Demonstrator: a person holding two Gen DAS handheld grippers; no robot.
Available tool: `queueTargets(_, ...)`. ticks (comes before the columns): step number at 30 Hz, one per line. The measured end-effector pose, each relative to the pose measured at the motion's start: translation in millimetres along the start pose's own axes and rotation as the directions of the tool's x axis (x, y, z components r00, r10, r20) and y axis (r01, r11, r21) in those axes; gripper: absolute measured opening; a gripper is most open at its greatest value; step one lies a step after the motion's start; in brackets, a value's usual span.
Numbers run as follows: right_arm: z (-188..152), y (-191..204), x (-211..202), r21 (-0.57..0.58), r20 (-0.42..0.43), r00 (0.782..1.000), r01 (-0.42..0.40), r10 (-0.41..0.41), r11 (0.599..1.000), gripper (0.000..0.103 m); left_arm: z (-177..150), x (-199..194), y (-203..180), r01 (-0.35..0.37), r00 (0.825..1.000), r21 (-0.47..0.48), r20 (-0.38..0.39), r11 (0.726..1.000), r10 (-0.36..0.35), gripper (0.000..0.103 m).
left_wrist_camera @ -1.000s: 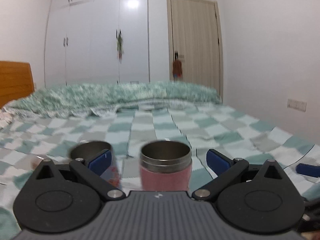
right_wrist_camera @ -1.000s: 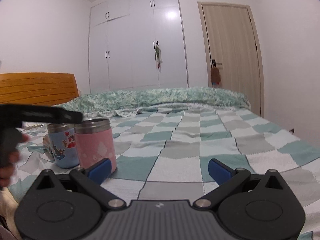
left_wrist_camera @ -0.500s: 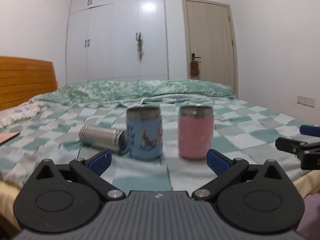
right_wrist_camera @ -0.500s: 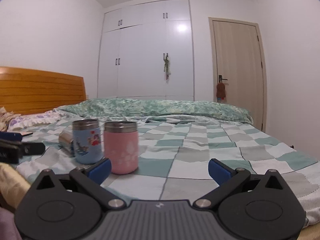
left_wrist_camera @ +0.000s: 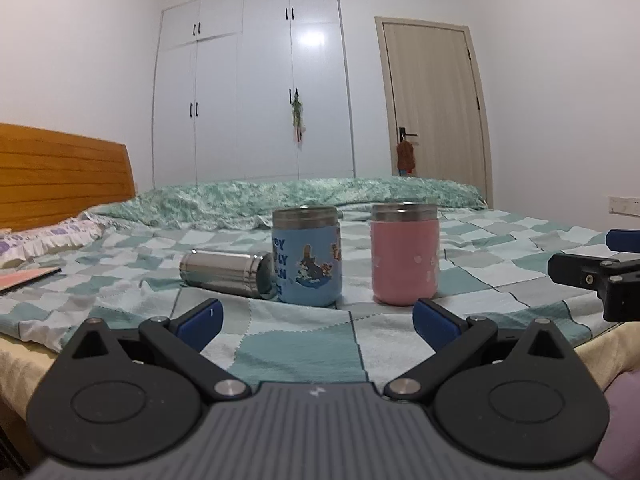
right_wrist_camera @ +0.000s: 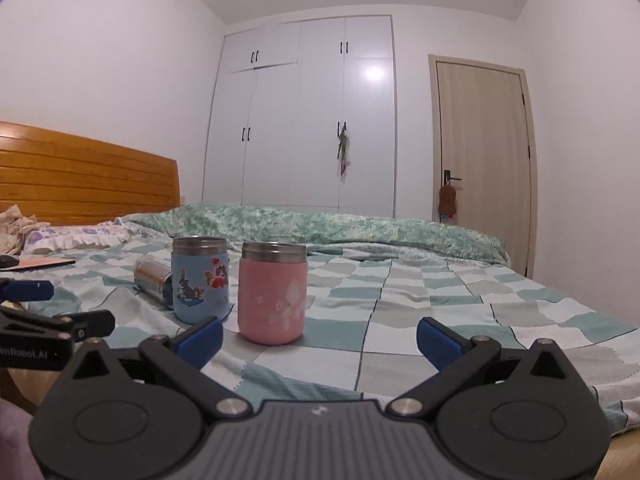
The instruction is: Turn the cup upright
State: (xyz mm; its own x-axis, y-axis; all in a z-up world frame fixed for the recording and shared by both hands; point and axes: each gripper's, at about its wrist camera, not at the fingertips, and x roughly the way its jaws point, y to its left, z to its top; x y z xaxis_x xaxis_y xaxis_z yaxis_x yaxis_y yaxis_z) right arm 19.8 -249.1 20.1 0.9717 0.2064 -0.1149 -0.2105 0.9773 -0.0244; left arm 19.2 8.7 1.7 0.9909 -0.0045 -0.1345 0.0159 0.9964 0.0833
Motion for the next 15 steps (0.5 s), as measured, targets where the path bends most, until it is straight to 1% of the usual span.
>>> queueTargets(4, -1.6, 1.3, 3.7, 0.009, -0.005, 1.000, 0.001, -0.001, 1.000, 0.103, -1.8, 0.2, 1.4, -0.002, 1.000, 0.009, 0.008, 1.000, 0.002, 0.103)
queueTargets(10, -2.6, 3.6, 6.4, 0.004, -0.006, 1.000, -0.001, 0.001, 1.000, 0.103, -2.7, 0.9, 10.0, -0.005, 1.000, -0.020, 0.007, 1.000, 0.006, 0.103)
queueTargets(15, -3.0, 4.8, 8.0, -0.001, -0.008, 1.000, -0.004, 0.004, 1.000, 0.103, -2.9, 1.7, 10.2, -0.002, 1.000, -0.023, 0.007, 1.000, 0.003, 0.103)
